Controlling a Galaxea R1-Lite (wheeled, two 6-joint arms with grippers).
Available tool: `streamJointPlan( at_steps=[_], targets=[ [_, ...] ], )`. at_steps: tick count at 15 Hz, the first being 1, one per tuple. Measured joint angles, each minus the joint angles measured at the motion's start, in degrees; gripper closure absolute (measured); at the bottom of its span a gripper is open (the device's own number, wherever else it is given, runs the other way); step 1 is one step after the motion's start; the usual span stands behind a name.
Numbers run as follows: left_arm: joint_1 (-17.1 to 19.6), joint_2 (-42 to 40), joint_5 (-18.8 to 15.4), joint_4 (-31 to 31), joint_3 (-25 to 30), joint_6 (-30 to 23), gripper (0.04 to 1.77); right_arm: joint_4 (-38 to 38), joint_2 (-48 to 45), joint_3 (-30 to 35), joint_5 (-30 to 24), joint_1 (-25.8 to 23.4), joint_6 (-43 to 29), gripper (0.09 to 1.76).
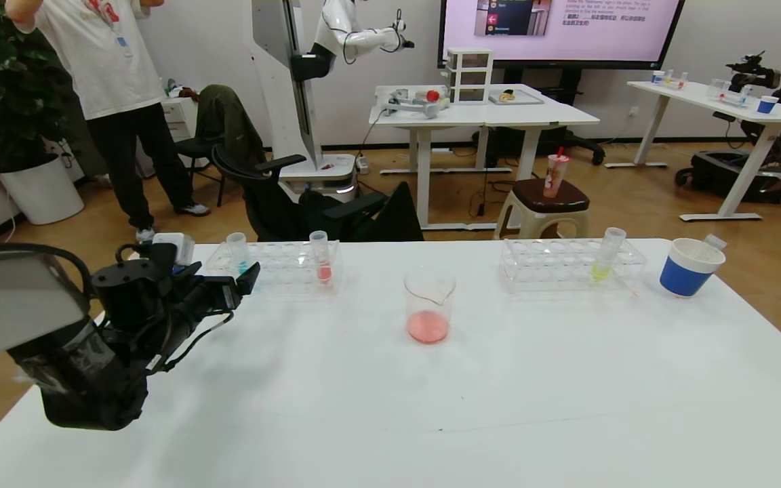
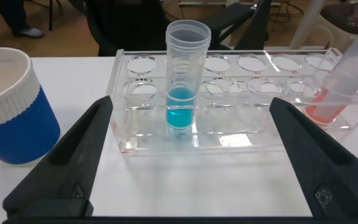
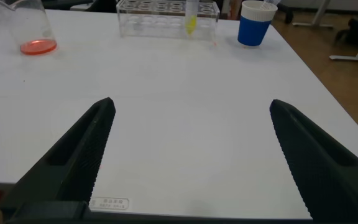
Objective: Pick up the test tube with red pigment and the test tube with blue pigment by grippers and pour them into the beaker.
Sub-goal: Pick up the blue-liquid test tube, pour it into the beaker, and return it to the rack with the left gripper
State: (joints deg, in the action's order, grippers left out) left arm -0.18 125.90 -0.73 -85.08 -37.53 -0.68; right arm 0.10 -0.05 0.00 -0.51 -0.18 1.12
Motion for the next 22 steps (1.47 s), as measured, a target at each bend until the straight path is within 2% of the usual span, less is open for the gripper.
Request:
streamJointPlan(
  at_steps=[3, 11, 20, 21, 22],
  targets=[
    [0.0, 3.3, 2.2, 0.0, -5.3, -0.3, 0.05, 0.0, 0.0, 0.0, 0.0, 0.0, 0.0, 0.11],
    [0.0, 9.9, 3.1, 3.2, -17.8, -0.3, 0.05, 0.0, 0.0, 0.0, 0.0, 0.0, 0.0, 0.11],
    [0.0, 10.5, 3.5, 4.0, -20.5, -0.3, 0.06, 0.0, 0.0, 0.0, 0.0, 0.0, 0.0, 0.11],
    [0.1, 10.5, 3.5, 4.0, -20.7, -0.3, 0.22, 0.0, 0.0, 0.0, 0.0, 0.0, 0.0, 0.11],
    [0.1, 10.5, 3.5, 4.0, -20.8, -0.3, 0.51, 0.0, 0.0, 0.0, 0.0, 0.0, 0.0, 0.11]
  ],
)
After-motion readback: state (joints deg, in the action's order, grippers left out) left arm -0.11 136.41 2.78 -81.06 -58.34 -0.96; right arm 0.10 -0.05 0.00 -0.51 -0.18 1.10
